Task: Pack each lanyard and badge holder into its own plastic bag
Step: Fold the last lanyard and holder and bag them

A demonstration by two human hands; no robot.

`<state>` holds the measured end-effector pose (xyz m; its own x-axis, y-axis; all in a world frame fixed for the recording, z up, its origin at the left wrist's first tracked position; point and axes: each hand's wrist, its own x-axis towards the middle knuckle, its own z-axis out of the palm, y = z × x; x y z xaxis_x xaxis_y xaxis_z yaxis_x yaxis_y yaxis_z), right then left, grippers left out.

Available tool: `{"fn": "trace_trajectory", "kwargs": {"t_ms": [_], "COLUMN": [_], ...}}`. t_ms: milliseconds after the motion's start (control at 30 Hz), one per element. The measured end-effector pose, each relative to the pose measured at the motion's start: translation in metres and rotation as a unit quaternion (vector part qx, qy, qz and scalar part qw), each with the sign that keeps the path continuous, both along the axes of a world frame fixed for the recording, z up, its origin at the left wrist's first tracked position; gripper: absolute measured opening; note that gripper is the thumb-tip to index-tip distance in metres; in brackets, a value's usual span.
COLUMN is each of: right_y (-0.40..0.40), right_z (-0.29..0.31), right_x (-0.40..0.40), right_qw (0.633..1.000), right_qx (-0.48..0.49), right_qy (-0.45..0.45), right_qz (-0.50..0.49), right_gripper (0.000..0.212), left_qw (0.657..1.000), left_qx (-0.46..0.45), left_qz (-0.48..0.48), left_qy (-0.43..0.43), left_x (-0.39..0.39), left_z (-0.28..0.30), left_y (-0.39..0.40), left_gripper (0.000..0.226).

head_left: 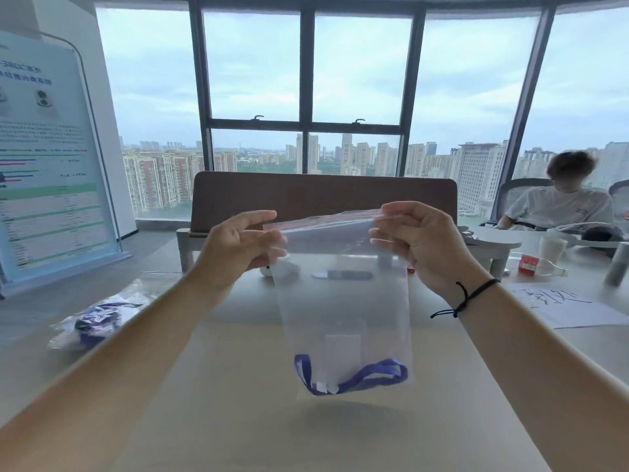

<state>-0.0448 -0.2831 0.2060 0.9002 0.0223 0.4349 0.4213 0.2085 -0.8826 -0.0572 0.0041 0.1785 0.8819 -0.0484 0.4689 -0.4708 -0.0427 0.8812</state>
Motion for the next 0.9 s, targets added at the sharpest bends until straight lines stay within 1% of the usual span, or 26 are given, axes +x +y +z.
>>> {"fn": "trace_trajectory", "kwargs": {"t_ms": [33, 67, 133, 167, 200, 267, 300, 333, 400, 467, 533, 567, 600, 667, 733, 833, 900], "right_y": [0.003, 0.005, 0.008, 0.008, 0.009, 0.008, 0.007, 0.006, -0.001, -0.01, -0.014, -0.013, -0.007, 0.011, 0.031, 0.072, 0.103], "right_z": [-0.003, -0.006, -0.011, -0.013, -0.015, -0.015, -0.013, -0.011, -0.009, -0.022, -0.053, -0.072, -0.09, -0.119, -0.133, -0.134, -0.133], "right_x": [0.0, 0.0, 0.002, 0.004, 0.006, 0.009, 0.011, 0.013, 0.021, 0.03, 0.032, 0.031, 0.029, 0.026, 0.029, 0.044, 0.06], "right_qw": [0.999, 0.996, 0.988, 0.986, 0.984, 0.984, 0.985, 0.986, 0.987, 0.989, 0.986, 0.979, 0.973, 0.963, 0.96, 0.959, 0.956], "right_qx": [0.033, 0.07, 0.13, 0.145, 0.152, 0.149, 0.145, 0.144, 0.144, 0.118, 0.047, 0.017, 0.002, 0.013, 0.034, 0.053, 0.049], "right_qy": [0.015, 0.03, 0.054, 0.061, 0.065, 0.069, 0.07, 0.066, 0.062, 0.089, 0.155, 0.19, 0.215, 0.25, 0.253, 0.252, 0.26], "right_qz": [0.019, 0.036, 0.059, 0.064, 0.068, 0.068, 0.062, 0.057, 0.034, 0.024, 0.049, 0.066, 0.083, 0.104, 0.114, 0.122, 0.127], "right_gripper": [0.017, 0.015, 0.016, 0.017, 0.017, 0.015, 0.014, 0.012, 0.014, 0.019, 0.034, 0.036, 0.033, 0.028, 0.03, 0.031, 0.032], "left_qw": [0.999, 0.994, 0.972, 0.959, 0.948, 0.94, 0.944, 0.949, 0.957, 0.964, 0.972, 0.976, 0.978, 0.978, 0.97, 0.949, 0.936], "left_qx": [0.012, 0.046, 0.104, 0.116, 0.121, 0.118, 0.11, 0.096, 0.048, 0.022, 0.056, 0.074, 0.086, 0.104, 0.144, 0.204, 0.244], "left_qz": [-0.028, -0.059, -0.115, -0.139, -0.156, -0.167, -0.156, -0.144, -0.109, -0.059, 0.0, 0.029, 0.061, 0.121, 0.158, 0.201, 0.219], "left_qy": [0.038, 0.077, 0.175, 0.22, 0.251, 0.275, 0.27, 0.264, 0.263, 0.26, 0.229, 0.202, 0.178, 0.138, 0.118, 0.128, 0.129], "left_x": [0.003, 0.005, 0.007, 0.006, 0.004, 0.001, 0.0, -0.001, 0.0, -0.001, -0.002, -0.002, -0.001, 0.001, -0.001, -0.009, -0.013], "left_z": [-0.02, -0.043, -0.088, -0.106, -0.121, -0.138, -0.141, -0.143, -0.144, -0.141, -0.14, -0.143, -0.147, -0.158, -0.163, -0.167, -0.17], "left_y": [0.0, 0.0, -0.005, -0.009, -0.014, -0.025, -0.03, -0.034, -0.037, -0.037, -0.035, -0.033, -0.029, -0.013, 0.007, 0.049, 0.082], "left_gripper": [0.077, 0.09, 0.103, 0.102, 0.092, 0.052, 0.031, 0.02, 0.025, 0.026, 0.025, 0.026, 0.027, 0.028, 0.027, 0.025, 0.02]}}
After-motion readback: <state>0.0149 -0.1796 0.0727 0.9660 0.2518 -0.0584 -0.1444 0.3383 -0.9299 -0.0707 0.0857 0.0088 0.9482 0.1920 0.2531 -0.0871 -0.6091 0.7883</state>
